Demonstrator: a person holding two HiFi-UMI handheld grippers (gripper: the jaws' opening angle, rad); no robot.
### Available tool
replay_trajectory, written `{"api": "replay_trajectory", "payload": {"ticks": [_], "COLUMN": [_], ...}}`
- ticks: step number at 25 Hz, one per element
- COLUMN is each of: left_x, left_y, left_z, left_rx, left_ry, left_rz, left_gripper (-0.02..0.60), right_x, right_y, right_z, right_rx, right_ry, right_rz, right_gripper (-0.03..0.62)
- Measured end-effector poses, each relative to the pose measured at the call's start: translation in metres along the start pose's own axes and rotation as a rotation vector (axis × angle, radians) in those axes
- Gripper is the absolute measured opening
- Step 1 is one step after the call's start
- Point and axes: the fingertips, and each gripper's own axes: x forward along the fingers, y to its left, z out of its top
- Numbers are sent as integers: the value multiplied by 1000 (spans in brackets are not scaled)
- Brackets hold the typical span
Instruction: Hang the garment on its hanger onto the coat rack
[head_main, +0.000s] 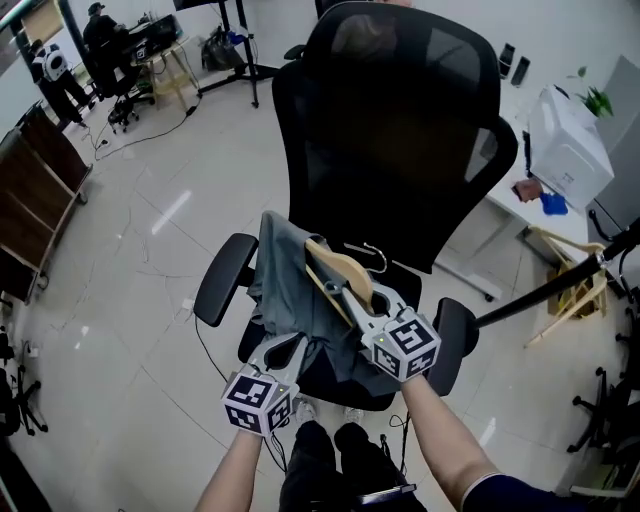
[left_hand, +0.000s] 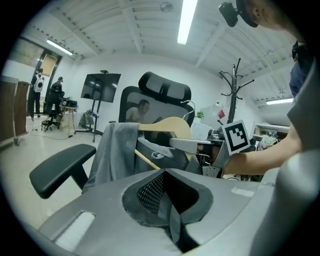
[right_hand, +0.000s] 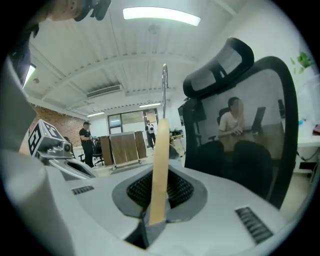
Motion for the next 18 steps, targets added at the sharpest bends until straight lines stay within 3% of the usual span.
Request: {"api": "replay_trajectory", "payload": {"ticks": [9,18], "left_x": [-35,-100], "left_y": [-21,-68], "left_z": [95,157], "left_rx": [146,287], "left_ry": [-141,-241], "left_rz": [16,-119], "left_gripper": [2,2], "right_x": [-56,-134], "right_y": [19,66], "right_z": [104,204], "right_rx": [-119,-206], "right_ry": [-122,-204], "right_rz": [-4,-121], "right_gripper": [41,41]}}
